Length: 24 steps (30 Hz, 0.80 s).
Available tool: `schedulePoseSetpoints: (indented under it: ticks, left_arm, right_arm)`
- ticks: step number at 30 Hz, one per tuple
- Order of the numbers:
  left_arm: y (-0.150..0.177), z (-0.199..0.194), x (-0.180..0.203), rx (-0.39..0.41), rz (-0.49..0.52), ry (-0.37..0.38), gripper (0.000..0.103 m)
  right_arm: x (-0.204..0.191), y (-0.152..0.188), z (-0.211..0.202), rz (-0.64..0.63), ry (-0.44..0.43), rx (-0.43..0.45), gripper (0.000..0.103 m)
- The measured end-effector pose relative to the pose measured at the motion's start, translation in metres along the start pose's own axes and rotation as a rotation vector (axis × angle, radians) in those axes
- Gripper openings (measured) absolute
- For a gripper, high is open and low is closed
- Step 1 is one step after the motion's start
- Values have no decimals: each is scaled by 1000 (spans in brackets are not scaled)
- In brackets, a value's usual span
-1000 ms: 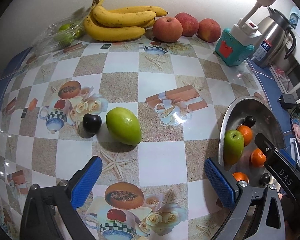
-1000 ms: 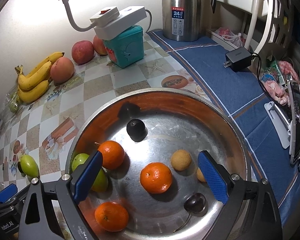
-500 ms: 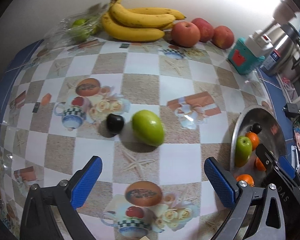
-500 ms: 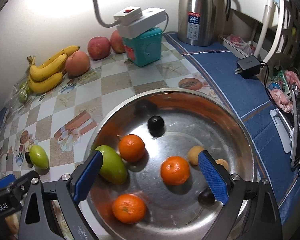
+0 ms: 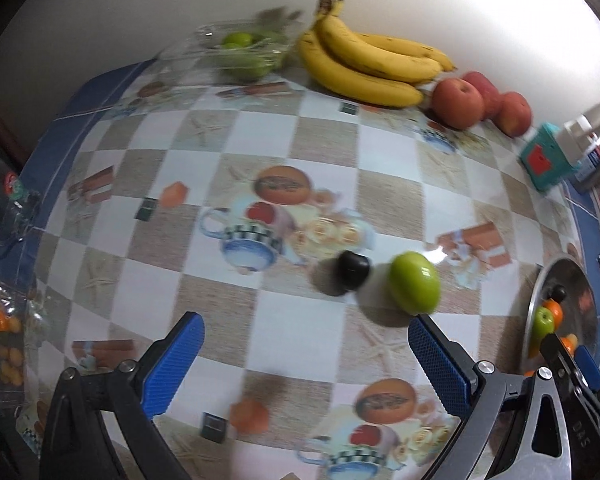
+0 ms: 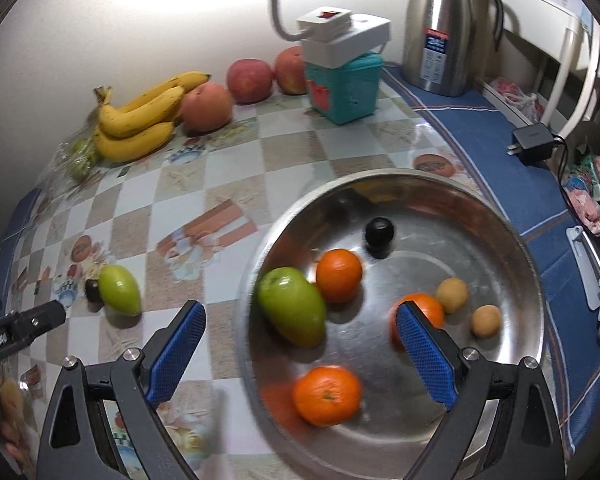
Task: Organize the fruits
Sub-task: 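Move both open tools toward the large green fruit and dark plum on the table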
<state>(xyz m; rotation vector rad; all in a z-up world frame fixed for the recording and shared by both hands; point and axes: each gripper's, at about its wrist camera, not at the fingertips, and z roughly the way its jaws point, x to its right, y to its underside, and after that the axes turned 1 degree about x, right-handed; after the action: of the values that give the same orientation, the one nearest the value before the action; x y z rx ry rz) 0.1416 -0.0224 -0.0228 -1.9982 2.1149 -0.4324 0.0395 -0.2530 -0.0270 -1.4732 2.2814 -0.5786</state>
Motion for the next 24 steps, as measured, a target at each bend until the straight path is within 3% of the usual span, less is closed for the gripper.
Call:
schedulePoseSetpoints:
  ticks: [11, 24]
  left_arm:
    - [-7, -2, -41, 13, -67, -29, 103]
    - [-13, 0, -57, 29, -105, 45, 103]
  right_arm:
    - [-47, 5, -8, -89, -81, 14, 96]
    - [-85, -2, -10, -93, -154, 20, 96]
